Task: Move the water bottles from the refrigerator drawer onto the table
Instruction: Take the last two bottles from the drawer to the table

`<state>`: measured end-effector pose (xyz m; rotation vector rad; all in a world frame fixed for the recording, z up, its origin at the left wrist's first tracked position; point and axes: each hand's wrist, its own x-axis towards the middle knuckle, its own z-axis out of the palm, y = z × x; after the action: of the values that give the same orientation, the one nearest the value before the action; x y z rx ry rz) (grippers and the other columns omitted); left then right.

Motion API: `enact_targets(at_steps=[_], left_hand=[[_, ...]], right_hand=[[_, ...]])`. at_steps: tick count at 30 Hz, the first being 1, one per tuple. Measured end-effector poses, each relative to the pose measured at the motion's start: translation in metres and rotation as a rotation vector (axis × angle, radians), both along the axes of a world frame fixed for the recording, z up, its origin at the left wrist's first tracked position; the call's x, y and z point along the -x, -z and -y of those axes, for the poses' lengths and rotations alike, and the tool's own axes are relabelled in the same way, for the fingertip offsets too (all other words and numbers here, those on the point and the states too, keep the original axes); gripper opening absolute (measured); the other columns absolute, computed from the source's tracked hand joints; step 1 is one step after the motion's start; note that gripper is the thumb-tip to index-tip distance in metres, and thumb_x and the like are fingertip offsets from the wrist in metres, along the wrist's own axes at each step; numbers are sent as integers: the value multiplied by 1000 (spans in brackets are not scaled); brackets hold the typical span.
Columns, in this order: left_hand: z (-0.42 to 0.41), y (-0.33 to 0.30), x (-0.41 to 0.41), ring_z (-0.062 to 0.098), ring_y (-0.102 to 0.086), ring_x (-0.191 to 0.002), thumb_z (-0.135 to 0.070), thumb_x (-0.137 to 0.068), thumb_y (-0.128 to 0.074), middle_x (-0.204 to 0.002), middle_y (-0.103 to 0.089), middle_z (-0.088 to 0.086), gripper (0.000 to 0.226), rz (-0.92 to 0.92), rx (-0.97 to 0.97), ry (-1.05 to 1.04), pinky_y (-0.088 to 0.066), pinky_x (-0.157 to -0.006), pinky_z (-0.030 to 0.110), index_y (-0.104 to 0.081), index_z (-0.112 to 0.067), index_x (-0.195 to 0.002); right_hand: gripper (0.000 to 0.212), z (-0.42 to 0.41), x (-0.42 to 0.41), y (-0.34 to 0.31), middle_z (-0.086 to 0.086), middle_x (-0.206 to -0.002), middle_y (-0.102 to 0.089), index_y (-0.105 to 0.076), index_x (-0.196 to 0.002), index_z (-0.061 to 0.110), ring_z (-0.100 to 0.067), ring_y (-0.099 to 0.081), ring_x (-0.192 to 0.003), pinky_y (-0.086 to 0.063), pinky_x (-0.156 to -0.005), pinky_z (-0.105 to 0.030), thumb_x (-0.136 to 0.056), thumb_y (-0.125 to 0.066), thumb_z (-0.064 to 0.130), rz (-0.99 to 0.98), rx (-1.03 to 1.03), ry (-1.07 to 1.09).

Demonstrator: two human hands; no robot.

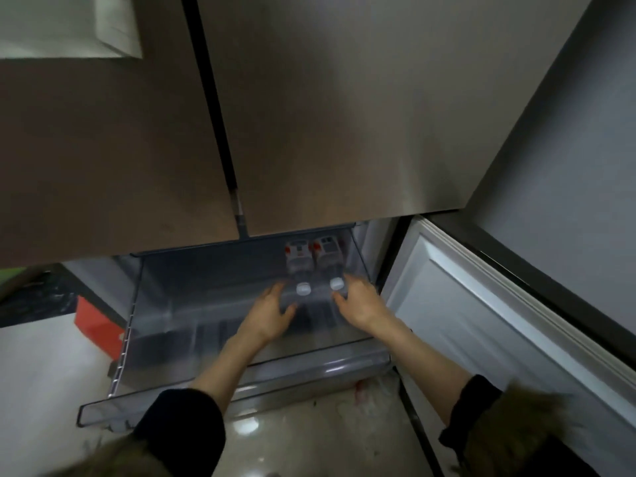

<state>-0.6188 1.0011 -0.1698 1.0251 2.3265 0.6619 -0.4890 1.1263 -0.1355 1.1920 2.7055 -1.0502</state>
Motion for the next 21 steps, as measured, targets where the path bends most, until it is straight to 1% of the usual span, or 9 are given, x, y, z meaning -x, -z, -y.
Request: enact_targets(at_steps=[3,6,8,10,13,15,17,19,21], left_hand=[[-26,10,12,33,-50,-119,-16,-89,-57,-132,-52,18,46,179,-32,-202,-40,-95,32,-45,-5,-132],[-50,25,23,34,-56,-111,-17,-88,-58,-122,-59,20,36,283,-23,-343,-42,-83,29,-54,-3,-121],[-64,34,23,36,-55,-112,-17,-87,-61,-123,-58,21,39,383,-19,-409,-47,-88,32,-53,0,-122],[-75,45,23,36,-55,-113,-23,-87,-63,-123,-57,22,43,443,12,-431,-48,-94,41,-54,1,-121],[-87,59,22,36,-59,-104,-26,-89,-60,-117,-59,28,40,512,28,-467,-51,-90,46,-57,5,-114],[-92,64,21,31,-59,-87,-23,-89,-59,-114,-60,30,38,601,6,-542,-55,-78,42,-56,7,-112],[-97,65,21,24,-53,-73,-18,-88,-61,-102,-60,26,29,681,-38,-617,-52,-62,32,-58,5,-106],[-100,64,23,18,-46,-61,-12,-86,-63,-89,-54,16,11,754,-81,-689,-46,-54,26,-58,-2,-85],[-97,65,23,16,-41,-55,-9,-85,-63,-78,-51,12,9,769,-77,-711,-41,-48,25,-55,-5,-83]], right_hand=[[34,-17,22,20,-21,-125,-53,-52,-121,-2,-34,-53,-113,-43,-91,-33,-95,-45,19,113,58,34],[38,-31,40,40,-21,-131,-49,-47,-127,-2,-34,-51,-116,-42,-92,-32,-95,-46,19,179,87,87],[37,-37,50,52,-22,-131,-49,-46,-126,-3,-34,-51,-117,-43,-92,-32,-95,-47,16,197,89,132],[34,-39,57,64,-22,-129,-51,-47,-124,-4,-34,-52,-117,-42,-93,-32,-95,-47,15,227,75,146],[38,-44,67,78,-22,-132,-48,-41,-128,-4,-33,-51,-120,-42,-95,-33,-96,-45,17,282,56,184],[39,-48,74,84,-21,-133,-47,-40,-130,-4,-33,-50,-121,-42,-95,-34,-97,-44,17,298,55,217],[39,-48,80,87,-21,-133,-47,-39,-130,-6,-32,-50,-122,-43,-94,-34,-98,-41,16,309,57,252],[39,-44,84,87,-21,-133,-47,-39,-131,-6,-30,-50,-121,-44,-92,-32,-99,-38,16,320,25,273],[40,-42,84,89,-21,-133,-46,-38,-131,-6,-28,-51,-120,-45,-92,-30,-100,-37,18,327,-25,272]])
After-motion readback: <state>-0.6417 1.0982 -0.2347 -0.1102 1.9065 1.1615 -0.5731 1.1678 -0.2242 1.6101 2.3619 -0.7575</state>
